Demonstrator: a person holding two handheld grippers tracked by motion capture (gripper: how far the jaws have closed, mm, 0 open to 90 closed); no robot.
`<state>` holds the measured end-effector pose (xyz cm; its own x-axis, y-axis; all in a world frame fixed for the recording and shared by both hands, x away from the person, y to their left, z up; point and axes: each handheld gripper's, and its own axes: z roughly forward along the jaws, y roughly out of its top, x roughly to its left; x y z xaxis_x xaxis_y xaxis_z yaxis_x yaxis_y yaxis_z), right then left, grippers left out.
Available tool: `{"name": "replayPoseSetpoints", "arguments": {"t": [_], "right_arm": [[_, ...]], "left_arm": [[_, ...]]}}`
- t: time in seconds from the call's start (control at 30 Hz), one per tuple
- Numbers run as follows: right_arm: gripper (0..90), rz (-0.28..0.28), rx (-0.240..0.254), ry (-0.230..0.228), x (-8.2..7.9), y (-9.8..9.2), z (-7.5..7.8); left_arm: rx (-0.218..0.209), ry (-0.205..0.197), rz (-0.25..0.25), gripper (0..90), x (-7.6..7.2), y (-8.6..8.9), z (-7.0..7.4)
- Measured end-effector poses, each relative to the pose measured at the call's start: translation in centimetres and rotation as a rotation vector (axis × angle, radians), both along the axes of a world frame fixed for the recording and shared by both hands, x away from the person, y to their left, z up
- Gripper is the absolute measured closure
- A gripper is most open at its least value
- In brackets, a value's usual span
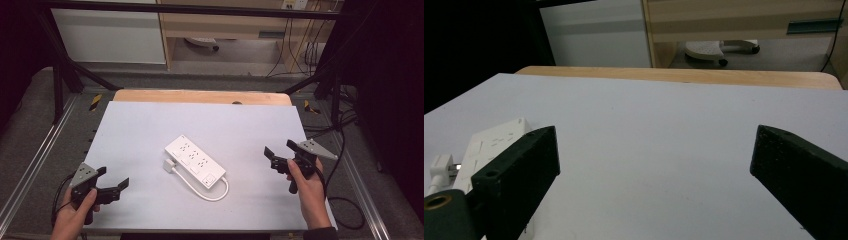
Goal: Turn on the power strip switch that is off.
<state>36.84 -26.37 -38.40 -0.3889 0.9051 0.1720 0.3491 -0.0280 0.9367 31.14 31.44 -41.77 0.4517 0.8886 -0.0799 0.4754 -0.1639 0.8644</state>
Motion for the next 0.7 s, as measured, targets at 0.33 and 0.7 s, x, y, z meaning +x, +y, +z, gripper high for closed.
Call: {"name": "replayPoseSetpoints", "arguments": {"t": [0.33,0.7], "right_arm": [[6.1,-0.022,0.001,0.005,-1.7,-1.4,-2.0],[6.1,-0.033,-0.049,0.072,-2.5,-1.9,-4.8]], "left_arm": [[-0.002,-0.004,0.0,6.4,0.0,0.0,0.0],[-0.002,0.0,0.001,6.4,0.0,0.0,0.0]]}}
